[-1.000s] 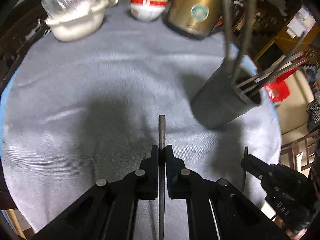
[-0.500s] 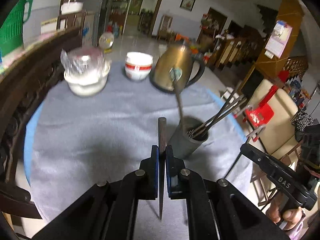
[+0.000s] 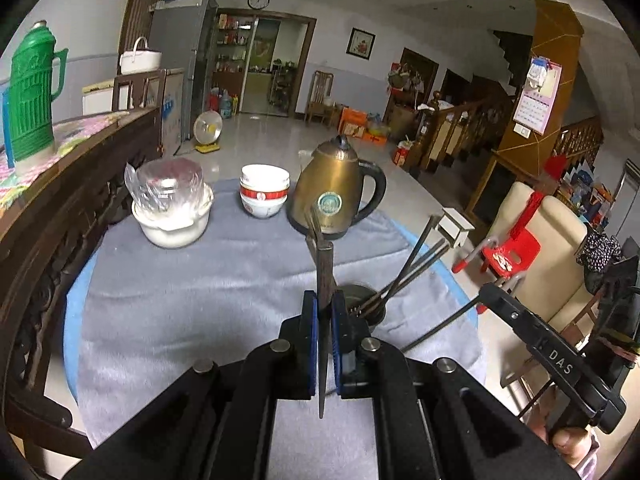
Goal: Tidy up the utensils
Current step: 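Lower both chopsticks into the holder cup and open both tools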
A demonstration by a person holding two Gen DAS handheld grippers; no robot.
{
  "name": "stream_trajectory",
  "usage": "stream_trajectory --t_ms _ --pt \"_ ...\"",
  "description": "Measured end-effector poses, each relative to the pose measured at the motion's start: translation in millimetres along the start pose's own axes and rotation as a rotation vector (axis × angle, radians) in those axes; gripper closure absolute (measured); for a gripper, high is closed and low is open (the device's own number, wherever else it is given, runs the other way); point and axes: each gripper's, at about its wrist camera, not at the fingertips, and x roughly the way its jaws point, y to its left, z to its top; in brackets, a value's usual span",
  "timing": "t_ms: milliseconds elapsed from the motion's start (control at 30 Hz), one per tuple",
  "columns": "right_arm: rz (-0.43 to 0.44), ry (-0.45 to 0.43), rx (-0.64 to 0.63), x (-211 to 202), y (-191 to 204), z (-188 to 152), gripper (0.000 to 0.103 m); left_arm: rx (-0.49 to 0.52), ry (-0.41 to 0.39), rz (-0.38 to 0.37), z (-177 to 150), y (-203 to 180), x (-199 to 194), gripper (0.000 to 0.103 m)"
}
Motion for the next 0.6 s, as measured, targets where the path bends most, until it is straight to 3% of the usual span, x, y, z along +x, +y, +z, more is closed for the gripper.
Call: stream_trajectory --t_ms 600 --pt "-0.128 -0.234 0.007 -11 -5 70 0.097 -0.006 -0.214 -0.023 67 -35 4 0.097"
